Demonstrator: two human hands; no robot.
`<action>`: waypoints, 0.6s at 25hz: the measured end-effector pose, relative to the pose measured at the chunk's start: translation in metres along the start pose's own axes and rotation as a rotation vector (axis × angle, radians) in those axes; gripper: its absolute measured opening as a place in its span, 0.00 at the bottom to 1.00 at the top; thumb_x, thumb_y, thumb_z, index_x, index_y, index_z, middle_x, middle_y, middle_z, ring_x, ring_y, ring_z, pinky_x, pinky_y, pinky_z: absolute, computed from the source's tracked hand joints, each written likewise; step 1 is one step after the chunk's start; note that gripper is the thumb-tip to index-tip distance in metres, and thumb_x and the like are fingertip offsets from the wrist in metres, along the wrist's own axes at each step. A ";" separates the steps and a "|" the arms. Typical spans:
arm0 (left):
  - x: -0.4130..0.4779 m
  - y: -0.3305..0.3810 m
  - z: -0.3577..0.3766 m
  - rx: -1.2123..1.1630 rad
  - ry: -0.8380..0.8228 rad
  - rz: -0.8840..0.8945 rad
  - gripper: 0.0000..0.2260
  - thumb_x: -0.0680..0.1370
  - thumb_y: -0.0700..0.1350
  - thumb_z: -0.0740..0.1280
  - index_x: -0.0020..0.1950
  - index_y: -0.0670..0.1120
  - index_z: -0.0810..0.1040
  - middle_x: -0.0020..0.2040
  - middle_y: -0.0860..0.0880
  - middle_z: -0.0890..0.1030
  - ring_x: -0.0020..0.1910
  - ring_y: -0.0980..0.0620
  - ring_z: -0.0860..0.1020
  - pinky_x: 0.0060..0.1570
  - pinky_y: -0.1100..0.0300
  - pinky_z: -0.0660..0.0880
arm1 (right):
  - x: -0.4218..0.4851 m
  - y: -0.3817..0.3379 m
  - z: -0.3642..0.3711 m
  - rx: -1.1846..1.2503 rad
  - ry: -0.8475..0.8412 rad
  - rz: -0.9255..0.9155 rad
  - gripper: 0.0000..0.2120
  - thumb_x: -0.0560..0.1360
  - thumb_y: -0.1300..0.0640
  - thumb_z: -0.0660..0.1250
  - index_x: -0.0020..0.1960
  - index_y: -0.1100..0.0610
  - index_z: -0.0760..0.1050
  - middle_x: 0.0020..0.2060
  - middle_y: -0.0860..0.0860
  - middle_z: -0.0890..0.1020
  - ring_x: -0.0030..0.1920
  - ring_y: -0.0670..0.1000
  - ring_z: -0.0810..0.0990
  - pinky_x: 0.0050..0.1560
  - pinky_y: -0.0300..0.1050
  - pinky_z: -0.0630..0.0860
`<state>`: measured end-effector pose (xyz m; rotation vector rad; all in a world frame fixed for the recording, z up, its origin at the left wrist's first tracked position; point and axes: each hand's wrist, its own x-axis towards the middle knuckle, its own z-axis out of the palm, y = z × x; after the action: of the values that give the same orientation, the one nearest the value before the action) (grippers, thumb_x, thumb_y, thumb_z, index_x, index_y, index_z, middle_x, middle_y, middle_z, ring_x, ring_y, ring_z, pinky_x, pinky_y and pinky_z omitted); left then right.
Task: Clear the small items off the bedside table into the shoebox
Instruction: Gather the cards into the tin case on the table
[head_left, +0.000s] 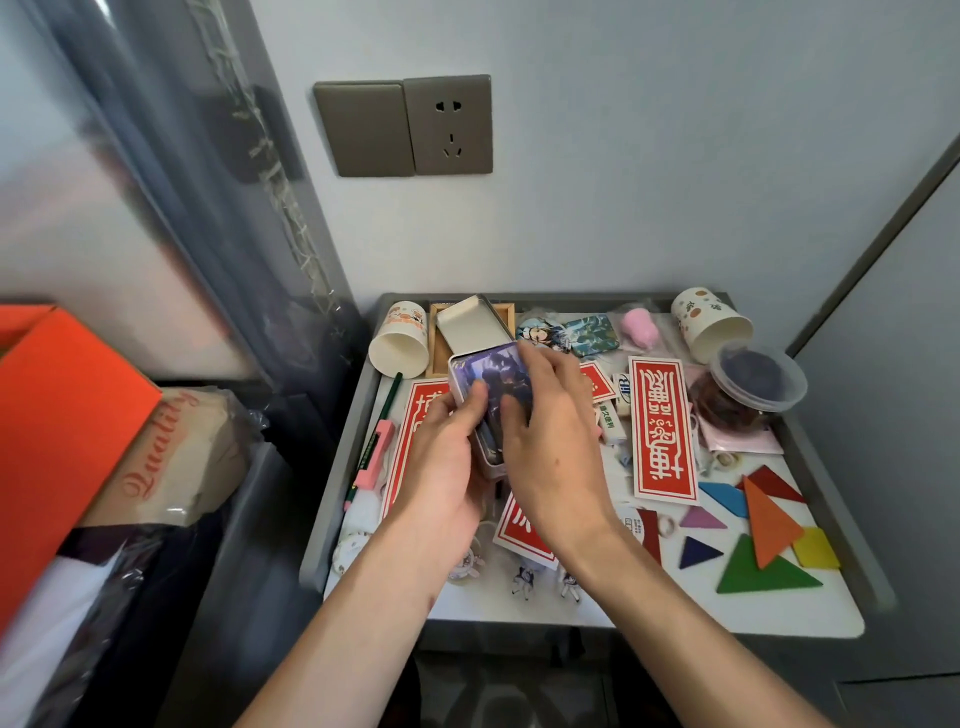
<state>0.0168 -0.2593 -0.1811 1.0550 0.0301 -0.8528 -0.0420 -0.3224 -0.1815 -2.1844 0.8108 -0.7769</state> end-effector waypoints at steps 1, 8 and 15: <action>0.000 0.000 -0.001 0.002 0.008 0.007 0.12 0.81 0.46 0.65 0.63 0.45 0.78 0.49 0.45 0.86 0.41 0.49 0.85 0.34 0.59 0.79 | -0.002 -0.001 0.001 -0.073 0.009 -0.018 0.21 0.79 0.59 0.63 0.72 0.56 0.68 0.63 0.50 0.69 0.62 0.44 0.62 0.58 0.24 0.53; 0.003 0.004 -0.009 0.045 0.043 -0.020 0.15 0.80 0.49 0.67 0.64 0.44 0.78 0.44 0.47 0.85 0.42 0.47 0.79 0.42 0.56 0.68 | -0.004 -0.004 -0.002 -0.220 -0.137 -0.114 0.23 0.77 0.51 0.63 0.71 0.56 0.70 0.63 0.53 0.68 0.62 0.50 0.60 0.66 0.45 0.65; 0.001 0.005 -0.007 0.026 0.074 -0.055 0.16 0.81 0.49 0.65 0.66 0.44 0.77 0.58 0.41 0.83 0.52 0.43 0.80 0.53 0.47 0.69 | -0.003 0.000 0.001 -0.177 -0.140 -0.111 0.24 0.77 0.52 0.65 0.72 0.56 0.70 0.66 0.51 0.70 0.64 0.47 0.60 0.60 0.36 0.60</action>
<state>0.0236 -0.2532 -0.1817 1.1141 0.1109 -0.8650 -0.0433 -0.3200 -0.1826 -2.4284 0.7164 -0.6166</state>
